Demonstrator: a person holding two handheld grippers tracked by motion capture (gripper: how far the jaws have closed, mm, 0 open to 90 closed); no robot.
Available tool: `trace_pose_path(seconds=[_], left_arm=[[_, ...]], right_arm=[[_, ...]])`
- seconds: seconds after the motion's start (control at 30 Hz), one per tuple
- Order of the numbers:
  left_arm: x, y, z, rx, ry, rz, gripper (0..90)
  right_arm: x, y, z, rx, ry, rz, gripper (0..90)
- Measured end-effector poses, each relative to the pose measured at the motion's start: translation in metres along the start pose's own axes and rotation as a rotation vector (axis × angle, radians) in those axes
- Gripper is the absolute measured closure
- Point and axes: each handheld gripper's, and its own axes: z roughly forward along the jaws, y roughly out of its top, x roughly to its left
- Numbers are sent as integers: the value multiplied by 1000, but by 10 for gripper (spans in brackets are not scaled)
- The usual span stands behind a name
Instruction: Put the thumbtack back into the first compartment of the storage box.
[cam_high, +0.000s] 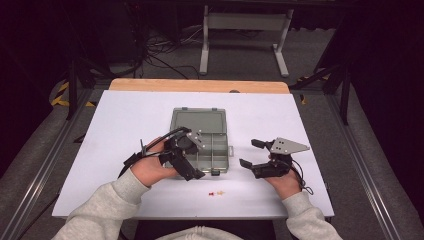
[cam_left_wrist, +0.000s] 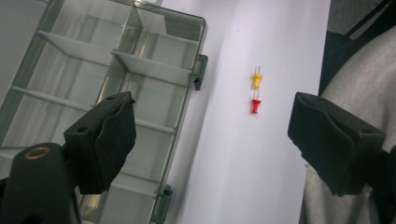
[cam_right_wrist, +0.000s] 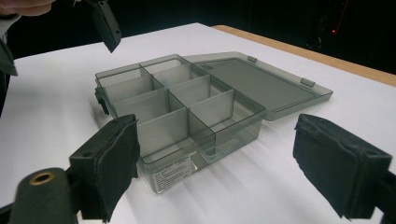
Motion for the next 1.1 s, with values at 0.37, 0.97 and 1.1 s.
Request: trace_pose_path(seconds=[0.37, 0.97, 1.1], left_arm=[[-8, 0, 14, 15, -30, 18, 185], [-17, -7, 38, 40, -67, 13, 187], [-19, -8, 43, 48, -73, 16, 188]], right_arm=[[0, 0, 0, -1, 1, 1, 146], [0, 0, 0, 1, 2, 0, 146], [1, 0, 0, 1, 1, -1, 146]])
